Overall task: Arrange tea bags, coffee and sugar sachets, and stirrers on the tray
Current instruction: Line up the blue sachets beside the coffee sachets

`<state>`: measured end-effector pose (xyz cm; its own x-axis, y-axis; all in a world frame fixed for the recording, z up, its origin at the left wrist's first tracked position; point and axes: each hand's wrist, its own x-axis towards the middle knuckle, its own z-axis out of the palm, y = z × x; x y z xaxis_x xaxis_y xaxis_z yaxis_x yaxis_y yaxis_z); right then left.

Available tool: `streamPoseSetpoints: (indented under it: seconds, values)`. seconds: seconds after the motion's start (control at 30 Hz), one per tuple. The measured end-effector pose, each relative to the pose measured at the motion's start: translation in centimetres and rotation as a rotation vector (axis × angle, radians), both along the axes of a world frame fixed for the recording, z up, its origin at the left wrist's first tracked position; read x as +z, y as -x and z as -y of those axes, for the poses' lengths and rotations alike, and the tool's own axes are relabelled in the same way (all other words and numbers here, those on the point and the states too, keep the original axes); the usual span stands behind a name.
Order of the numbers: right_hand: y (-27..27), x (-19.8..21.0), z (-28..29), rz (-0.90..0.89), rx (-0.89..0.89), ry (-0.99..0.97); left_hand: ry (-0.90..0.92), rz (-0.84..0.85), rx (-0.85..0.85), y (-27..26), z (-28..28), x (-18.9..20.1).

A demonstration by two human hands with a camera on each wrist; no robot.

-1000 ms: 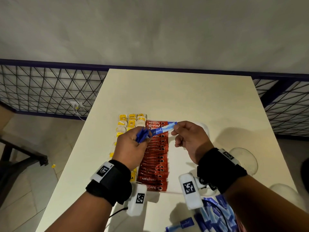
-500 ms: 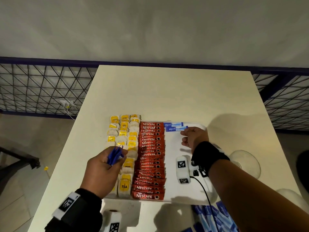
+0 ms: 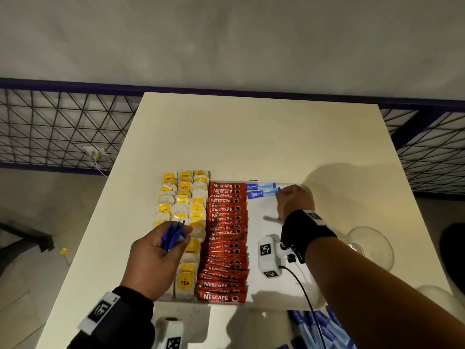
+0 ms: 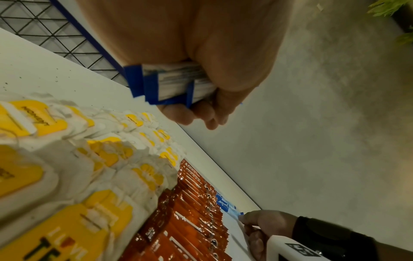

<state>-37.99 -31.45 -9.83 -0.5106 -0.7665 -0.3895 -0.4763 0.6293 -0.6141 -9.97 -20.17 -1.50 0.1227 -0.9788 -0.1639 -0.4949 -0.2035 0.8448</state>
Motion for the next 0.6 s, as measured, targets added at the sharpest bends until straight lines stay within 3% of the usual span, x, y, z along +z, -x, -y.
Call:
streamPoseSetpoints:
  seconds: [0.6]
  values:
    - [-0.5,0.8,-0.1,-0.072,0.084,-0.059,-0.022,-0.013,0.021,-0.1,-0.2,0.2]
